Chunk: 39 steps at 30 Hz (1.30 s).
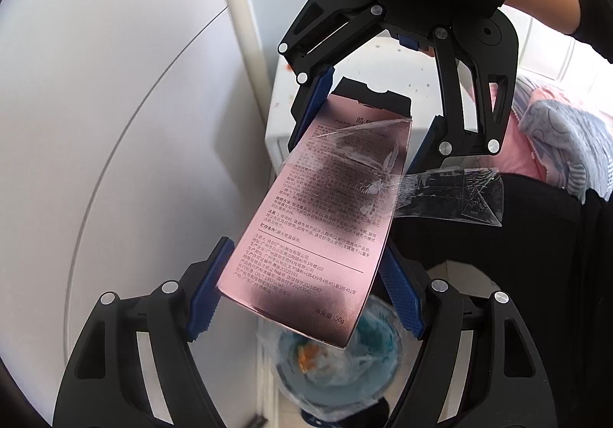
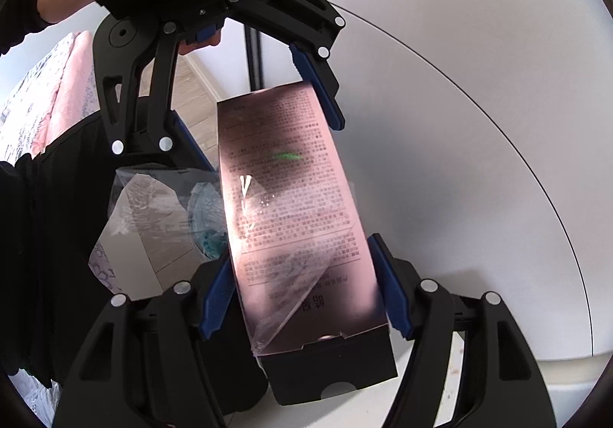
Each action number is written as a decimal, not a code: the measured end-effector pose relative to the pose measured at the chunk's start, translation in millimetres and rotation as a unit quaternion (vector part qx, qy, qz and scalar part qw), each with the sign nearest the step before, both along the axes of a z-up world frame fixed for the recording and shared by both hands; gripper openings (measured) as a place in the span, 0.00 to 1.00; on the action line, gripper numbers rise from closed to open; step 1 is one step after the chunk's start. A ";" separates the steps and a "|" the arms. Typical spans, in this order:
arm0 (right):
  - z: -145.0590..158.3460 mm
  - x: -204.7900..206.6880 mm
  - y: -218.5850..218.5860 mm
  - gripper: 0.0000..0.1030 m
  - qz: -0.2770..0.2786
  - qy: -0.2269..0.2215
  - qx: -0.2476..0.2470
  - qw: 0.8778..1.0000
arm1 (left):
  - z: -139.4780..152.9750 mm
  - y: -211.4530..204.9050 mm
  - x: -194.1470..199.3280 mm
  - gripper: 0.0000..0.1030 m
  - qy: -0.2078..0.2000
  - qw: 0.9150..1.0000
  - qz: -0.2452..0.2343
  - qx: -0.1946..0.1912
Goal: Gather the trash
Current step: 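Lift the pink box with both grippers and carry it over the bin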
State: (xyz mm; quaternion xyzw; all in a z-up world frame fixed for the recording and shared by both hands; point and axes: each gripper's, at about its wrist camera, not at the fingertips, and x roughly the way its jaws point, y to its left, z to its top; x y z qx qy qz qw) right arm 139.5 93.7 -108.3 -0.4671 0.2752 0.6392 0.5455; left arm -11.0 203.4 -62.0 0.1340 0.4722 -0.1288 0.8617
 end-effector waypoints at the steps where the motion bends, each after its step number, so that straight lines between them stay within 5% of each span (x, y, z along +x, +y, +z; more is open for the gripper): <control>1: -1.8 -0.3 2.8 0.62 0.005 0.001 -0.002 1.000 | -3.1 3.0 -6.4 0.70 0.001 1.000 0.006 -0.002; 16: -53.2 3.7 61.1 0.62 0.080 0.045 -0.045 0.995 | -62.6 43.0 -96.0 0.71 0.031 0.994 0.089 -0.057; 39: -192.4 66.6 114.5 0.62 0.098 0.136 -0.142 0.976 | -212.6 57.6 -115.8 0.71 0.146 0.974 0.118 -0.127</control>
